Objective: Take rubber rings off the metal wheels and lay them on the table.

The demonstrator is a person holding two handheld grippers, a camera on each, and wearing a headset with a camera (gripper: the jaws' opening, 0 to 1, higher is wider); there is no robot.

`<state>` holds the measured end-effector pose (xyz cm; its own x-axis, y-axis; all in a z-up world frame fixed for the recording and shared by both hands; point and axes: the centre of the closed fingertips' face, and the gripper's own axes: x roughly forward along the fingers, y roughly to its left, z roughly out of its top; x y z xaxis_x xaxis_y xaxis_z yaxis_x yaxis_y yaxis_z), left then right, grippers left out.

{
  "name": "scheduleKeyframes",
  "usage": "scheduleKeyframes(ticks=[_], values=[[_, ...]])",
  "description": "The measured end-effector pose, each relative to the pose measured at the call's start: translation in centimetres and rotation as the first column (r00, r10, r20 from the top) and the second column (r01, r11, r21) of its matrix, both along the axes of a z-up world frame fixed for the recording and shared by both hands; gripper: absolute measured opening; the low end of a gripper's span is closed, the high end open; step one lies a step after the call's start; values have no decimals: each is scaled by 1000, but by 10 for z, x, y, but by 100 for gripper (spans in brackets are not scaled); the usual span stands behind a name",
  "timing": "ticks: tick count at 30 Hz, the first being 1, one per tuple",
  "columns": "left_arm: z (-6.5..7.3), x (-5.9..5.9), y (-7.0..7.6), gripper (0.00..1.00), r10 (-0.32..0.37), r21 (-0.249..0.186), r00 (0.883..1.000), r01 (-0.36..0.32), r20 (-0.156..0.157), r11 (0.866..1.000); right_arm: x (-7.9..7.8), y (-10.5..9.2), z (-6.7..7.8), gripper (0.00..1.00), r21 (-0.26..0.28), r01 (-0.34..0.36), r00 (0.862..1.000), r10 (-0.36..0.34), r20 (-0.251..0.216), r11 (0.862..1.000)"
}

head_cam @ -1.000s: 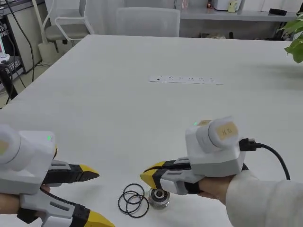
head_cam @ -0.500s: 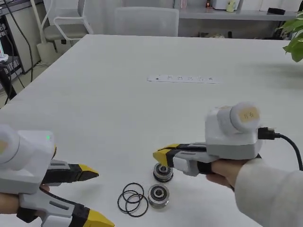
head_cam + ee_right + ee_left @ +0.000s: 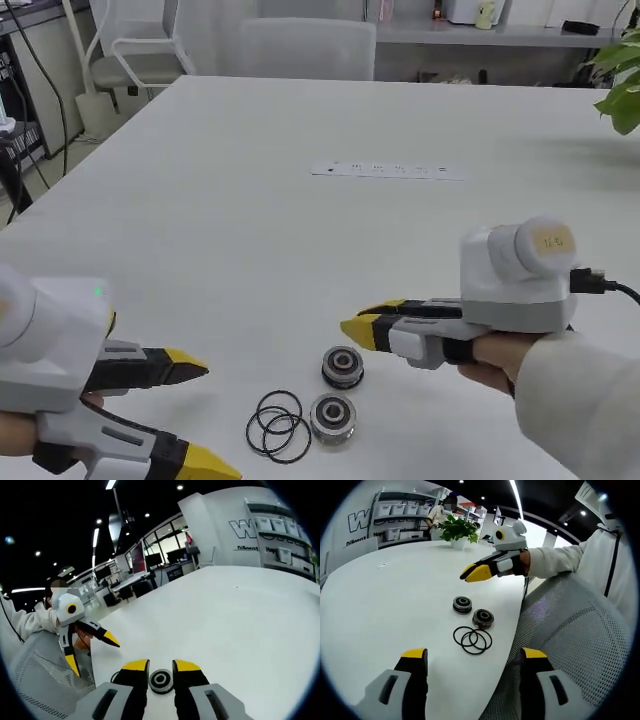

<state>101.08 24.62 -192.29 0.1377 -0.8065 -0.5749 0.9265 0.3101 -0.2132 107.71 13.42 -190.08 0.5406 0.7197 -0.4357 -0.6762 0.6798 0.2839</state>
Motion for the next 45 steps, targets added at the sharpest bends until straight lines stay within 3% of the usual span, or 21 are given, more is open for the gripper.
scheduleKeyframes(ticks=[8,13,26,30,34,38,45], values=[[8,3,-3,73,11,-38,1000,-10,10,999,-2,-4,-6,22,-67,-42,999,44,27,997],[8,4,-3,73,13,-41,1000,-13,8,999,-8,-5,-18,27,-157,-99,994,106,38,983],[10,7,-4,73,16,-42,1000,-15,15,999,-14,-9,-34,29,-262,-153,985,167,32,953],[22,9,-11,73,-11,-55,999,14,39,998,-17,-9,-42,29,-279,-169,984,179,10,945],[42,12,-21,74,-45,-71,995,52,88,996,-20,-9,-46,29,-290,-183,982,190,-4,940],[50,12,-26,74,-97,-46,988,103,119,994,-22,-8,-48,28,-293,-192,980,198,-12,936],[65,22,-45,74,-157,-26,971,164,178,986,-22,-8,-49,28,-293,-193,980,198,-12,936]])
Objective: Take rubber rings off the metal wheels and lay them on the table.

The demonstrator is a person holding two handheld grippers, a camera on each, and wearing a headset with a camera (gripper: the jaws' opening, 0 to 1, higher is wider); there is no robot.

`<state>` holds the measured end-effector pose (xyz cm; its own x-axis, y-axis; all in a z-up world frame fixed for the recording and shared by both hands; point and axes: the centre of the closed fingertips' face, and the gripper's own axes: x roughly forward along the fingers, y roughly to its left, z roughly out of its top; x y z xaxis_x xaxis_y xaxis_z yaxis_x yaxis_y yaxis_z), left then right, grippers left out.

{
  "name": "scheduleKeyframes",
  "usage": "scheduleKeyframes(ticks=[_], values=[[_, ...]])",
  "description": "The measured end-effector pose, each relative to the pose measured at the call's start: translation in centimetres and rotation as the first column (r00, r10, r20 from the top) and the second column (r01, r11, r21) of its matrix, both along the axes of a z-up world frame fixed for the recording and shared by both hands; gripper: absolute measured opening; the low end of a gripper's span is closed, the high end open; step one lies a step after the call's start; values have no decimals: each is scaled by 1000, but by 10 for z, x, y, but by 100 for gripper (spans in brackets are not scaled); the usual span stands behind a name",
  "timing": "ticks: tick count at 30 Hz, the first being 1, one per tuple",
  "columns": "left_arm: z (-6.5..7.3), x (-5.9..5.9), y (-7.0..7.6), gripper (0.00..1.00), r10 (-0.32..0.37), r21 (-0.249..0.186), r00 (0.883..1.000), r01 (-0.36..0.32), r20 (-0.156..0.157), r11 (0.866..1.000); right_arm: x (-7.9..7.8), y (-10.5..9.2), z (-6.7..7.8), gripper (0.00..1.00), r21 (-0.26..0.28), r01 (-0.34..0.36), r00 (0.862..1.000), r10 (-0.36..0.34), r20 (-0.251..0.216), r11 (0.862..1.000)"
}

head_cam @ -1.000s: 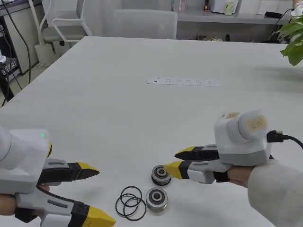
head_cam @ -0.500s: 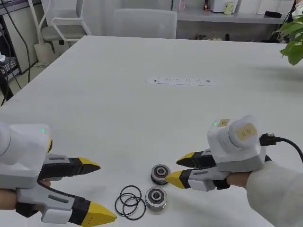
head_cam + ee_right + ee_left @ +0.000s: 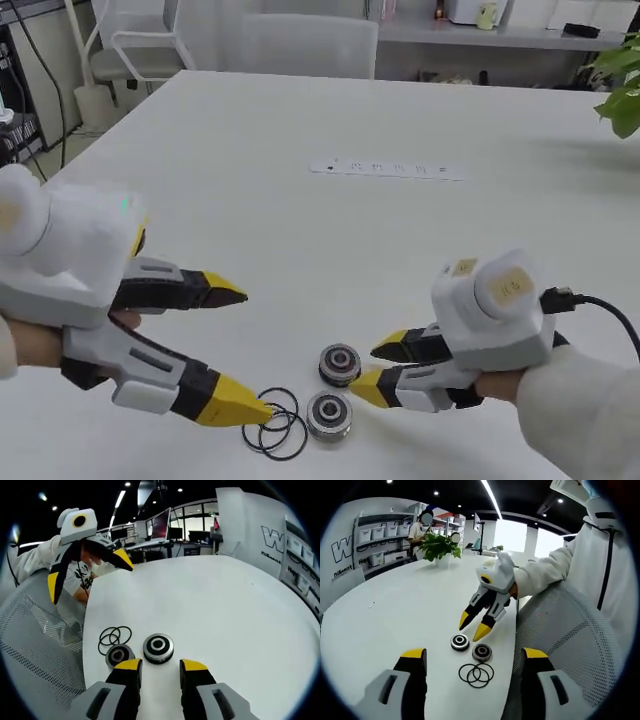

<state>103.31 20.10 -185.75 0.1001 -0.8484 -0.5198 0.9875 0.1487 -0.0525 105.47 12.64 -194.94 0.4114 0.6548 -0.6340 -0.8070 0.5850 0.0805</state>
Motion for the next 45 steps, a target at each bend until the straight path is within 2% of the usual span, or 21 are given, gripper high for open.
scheduleKeyframes(ticks=[6,9,10,15,18,21,26,27,31,35,36,41,45], values=[[8,12,-20,73,-34,7,998,34,49,999,0,1,0,27,17,7,1000,-6,-8,1000],[10,22,-35,74,-57,15,992,56,110,998,0,2,0,27,19,8,1000,-8,-11,1000],[10,24,-39,73,-58,14,991,57,117,998,0,2,0,27,20,8,1000,-8,-12,1000],[3,34,-58,72,-63,15,989,62,135,998,-1,2,-1,27,22,10,1000,-10,-16,1000],[-7,39,-65,69,-71,40,985,66,159,997,0,2,-1,26,26,11,1000,-11,-16,1000],[-19,44,-66,61,-66,71,981,54,183,996,-1,3,-2,26,26,10,1000,-10,-19,1000],[-33,44,-67,58,-49,71,985,38,167,997,-1,3,-2,26,27,10,1000,-10,-21,1000],[-41,43,-67,56,-40,76,987,29,157,997,-1,3,-3,26,27,10,1000,-10,-22,1000],[-57,43,-64,51,-39,101,988,24,152,995,-1,4,-3,26,25,9,1000,-8,-24,1000],[-63,42,-66,40,8,55,997,-12,80,998,-2,4,-5,26,22,6,1000,-5,-24,1000],[-65,43,-65,36,12,55,997,-16,73,998,-2,4,-5,26,22,5,1000,-5,-24,1000],[-71,43,-67,31,27,54,998,-30,62,998,-2,5,-5,25,20,3,1000,-3,-24,1000],[-79,37,-70,22,-7,70,998,3,62,998,-2,6,-6,25,19,-1,1000,2,-25,1000]])
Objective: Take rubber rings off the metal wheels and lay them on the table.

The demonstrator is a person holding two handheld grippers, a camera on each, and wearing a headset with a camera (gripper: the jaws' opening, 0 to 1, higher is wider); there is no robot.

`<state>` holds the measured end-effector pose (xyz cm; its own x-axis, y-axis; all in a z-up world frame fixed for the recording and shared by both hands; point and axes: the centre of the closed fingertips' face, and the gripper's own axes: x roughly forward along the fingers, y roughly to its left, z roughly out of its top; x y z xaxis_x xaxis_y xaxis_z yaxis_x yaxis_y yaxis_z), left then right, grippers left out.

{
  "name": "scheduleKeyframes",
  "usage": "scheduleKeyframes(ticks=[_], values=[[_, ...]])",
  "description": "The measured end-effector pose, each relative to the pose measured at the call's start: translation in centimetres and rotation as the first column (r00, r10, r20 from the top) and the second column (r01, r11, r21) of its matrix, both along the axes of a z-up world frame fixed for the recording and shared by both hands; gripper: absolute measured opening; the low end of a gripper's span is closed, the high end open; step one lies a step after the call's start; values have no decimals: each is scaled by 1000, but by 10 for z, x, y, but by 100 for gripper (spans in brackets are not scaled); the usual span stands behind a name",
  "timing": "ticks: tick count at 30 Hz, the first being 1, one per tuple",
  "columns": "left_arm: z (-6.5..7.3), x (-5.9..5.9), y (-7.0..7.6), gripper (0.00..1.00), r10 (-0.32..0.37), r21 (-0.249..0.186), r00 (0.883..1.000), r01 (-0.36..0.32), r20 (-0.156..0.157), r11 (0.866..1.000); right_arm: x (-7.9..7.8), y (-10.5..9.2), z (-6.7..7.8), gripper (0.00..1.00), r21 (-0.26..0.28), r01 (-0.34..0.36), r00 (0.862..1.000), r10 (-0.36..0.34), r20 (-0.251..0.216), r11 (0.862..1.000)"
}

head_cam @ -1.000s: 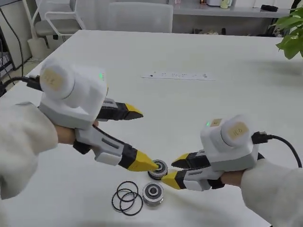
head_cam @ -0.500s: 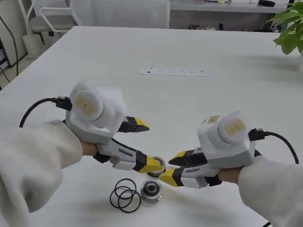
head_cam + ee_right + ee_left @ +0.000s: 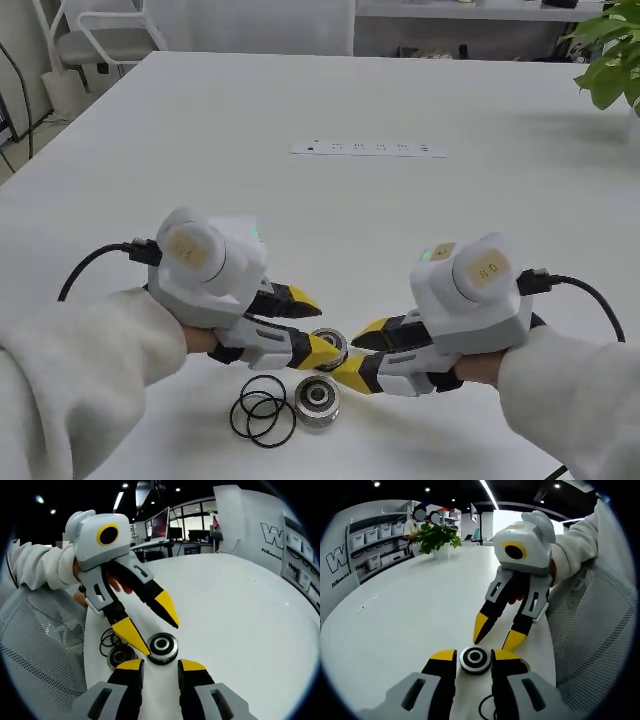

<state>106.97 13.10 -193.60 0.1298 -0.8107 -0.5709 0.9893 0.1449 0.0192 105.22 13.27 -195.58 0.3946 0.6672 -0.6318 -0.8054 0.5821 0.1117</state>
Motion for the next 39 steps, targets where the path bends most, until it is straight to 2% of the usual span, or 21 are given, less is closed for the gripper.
scheduleKeyframes(ticks=[4,10,16,29,39], values=[[-5,-2,0,19,-9,14,1000,9,-3,1000,1,0,-1,25,-7,-2,1000,2,7,1000],[-4,0,0,11,8,2,1000,-8,-4,1000,2,0,-2,24,-1,11,1000,-11,8,1000],[-4,0,0,10,-5,6,1000,5,22,1000,2,1,-3,23,-8,10,1000,-10,11,1000],[-4,-1,0,8,-6,-5,1000,6,19,1000,1,2,-6,18,-31,-3,1000,4,24,1000],[-3,-1,0,8,0,-15,1000,0,15,1000,3,0,-3,16,1,24,1000,-24,2,1000]])
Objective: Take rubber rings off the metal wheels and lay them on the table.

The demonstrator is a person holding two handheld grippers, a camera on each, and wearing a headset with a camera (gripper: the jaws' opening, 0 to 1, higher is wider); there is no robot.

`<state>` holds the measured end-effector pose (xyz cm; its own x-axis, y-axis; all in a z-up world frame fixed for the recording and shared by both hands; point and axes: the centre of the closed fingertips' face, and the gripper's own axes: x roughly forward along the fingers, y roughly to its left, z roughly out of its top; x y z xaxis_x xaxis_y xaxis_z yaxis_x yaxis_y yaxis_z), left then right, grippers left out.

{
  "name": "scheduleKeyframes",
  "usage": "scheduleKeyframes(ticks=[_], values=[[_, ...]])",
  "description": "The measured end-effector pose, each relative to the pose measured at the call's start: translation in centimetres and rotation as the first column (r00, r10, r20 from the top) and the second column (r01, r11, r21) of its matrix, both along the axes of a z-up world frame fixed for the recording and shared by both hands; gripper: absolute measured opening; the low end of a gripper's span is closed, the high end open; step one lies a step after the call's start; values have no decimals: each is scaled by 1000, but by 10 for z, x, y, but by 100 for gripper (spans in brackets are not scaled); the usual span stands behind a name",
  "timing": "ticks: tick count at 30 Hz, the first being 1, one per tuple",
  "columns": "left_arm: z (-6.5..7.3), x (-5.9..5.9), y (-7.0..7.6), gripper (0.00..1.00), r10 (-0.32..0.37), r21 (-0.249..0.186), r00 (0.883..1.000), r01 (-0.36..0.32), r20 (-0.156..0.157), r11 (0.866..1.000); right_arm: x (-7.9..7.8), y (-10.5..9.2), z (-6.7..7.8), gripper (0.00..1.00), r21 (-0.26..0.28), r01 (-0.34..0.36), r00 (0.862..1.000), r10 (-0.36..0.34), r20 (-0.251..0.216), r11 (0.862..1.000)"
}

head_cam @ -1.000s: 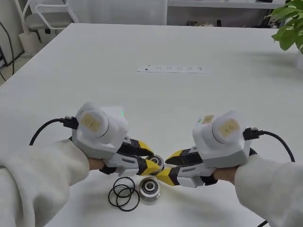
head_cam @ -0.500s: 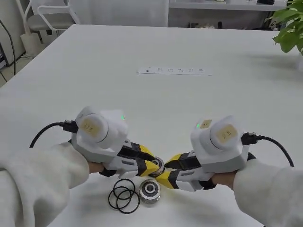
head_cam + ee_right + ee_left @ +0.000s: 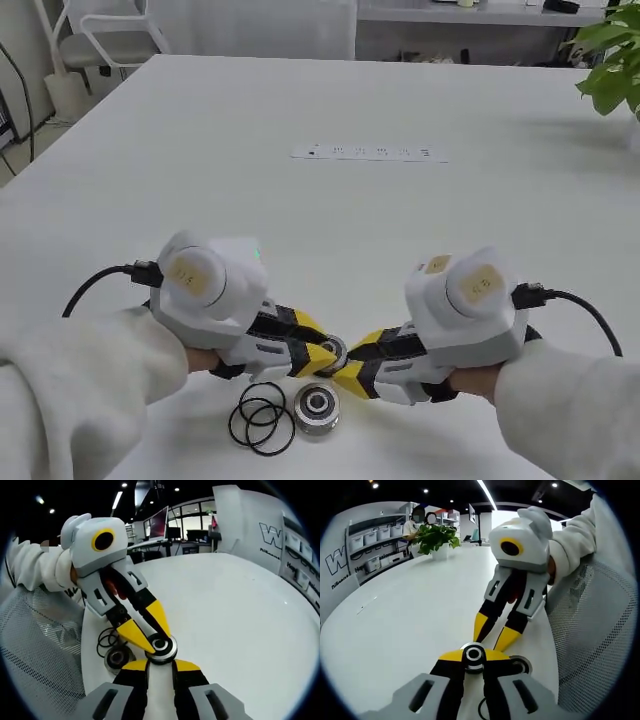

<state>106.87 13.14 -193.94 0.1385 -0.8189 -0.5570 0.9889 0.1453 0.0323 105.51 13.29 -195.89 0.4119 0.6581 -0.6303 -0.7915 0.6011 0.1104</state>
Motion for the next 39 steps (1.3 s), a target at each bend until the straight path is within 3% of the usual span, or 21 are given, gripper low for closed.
scheduleKeyframes(ticks=[4,12,16,17,19,25,31,33,39], values=[[0,0,0,8,2,-2,1000,-2,-1,1000,1,1,1,18,24,24,1000,-24,-20,999],[0,0,0,8,5,-4,1000,-5,-3,1000,1,1,0,16,3,0,1000,0,5,1000],[0,0,0,8,7,-6,1000,-7,-2,1000,1,-1,1,11,-18,-27,999,27,23,999],[0,0,0,8,8,-7,1000,-8,-3,1000,0,-5,-2,7,-45,-28,999,29,24,999],[0,0,0,8,11,-8,1000,-11,-4,1000,1,-5,-1,2,-44,-32,999,33,33,999],[0,0,0,8,18,-11,1000,-18,-9,1000,2,-5,-2,1,-60,-36,998,38,44,998],[0,1,1,8,25,-13,1000,-25,-13,1000,3,-5,-2,1,-60,-13,1000,14,27,998],[0,1,1,8,28,-13,1000,-28,-12,1000,6,-8,-2,0,-55,66,998,-67,-17,996],[-1,1,1,8,24,-16,1000,-24,-8,1000,9,-13,-4,0,-10,152,983,-152,-99,988]])
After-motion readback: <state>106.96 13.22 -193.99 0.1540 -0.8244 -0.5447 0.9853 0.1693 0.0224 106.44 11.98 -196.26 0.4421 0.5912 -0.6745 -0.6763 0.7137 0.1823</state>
